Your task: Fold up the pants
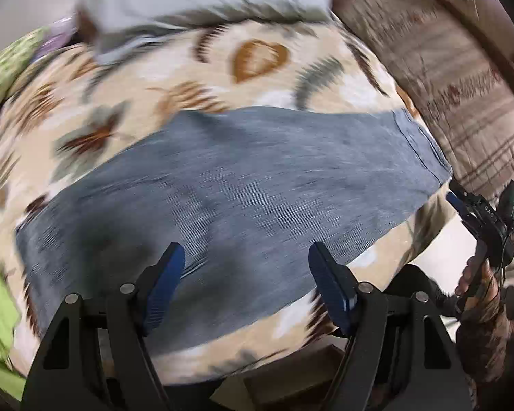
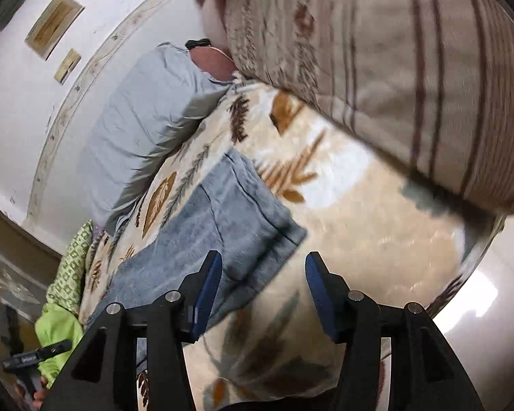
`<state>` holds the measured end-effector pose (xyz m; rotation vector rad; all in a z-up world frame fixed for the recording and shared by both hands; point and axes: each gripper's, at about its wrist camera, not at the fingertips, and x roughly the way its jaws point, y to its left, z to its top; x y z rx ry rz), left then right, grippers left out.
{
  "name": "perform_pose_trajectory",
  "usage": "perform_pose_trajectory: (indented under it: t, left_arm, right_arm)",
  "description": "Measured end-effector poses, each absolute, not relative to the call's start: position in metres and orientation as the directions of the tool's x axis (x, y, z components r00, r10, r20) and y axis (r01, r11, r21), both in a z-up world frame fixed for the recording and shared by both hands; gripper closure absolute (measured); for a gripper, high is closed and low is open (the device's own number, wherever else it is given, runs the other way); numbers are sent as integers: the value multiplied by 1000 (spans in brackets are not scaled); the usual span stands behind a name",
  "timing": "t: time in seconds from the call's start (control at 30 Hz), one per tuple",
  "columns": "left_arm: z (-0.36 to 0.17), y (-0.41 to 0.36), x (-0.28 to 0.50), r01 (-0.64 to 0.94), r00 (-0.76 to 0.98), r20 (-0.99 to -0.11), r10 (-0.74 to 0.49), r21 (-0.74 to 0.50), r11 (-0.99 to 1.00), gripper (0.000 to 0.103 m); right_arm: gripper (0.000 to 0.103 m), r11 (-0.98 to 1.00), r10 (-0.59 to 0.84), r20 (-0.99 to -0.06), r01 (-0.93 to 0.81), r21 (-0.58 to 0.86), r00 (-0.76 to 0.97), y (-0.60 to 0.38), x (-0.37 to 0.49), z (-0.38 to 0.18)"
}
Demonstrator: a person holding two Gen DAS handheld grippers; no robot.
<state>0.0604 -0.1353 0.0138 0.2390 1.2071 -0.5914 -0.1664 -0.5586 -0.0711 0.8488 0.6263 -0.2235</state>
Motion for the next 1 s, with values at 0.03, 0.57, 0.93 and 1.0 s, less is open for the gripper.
perform_pose_trajectory:
  t: [0.03,0.57,0.93,1.0]
  left_arm:
    - [11,-153,63,561,208,-933,-294,-133,817,28]
    - [-11,-409,121,739,21,-974,-227,-138,659,28]
    - [-52,-497,158,756,-169,-957,-235,-279,592,28]
    - [-60,-506,158,762,-237,-941,-241,-334,556,28]
  right_arm:
    - [48,641,75,-590,414,646,804,-559,-165,-76]
    - [35,551,236,-407,223,804,883,-567,-135,-107]
    - [37,570,273,-371,161,805,887,-567,-139,-112]
    - [37,576,270,-369,158,802,889,-565,-140,-112]
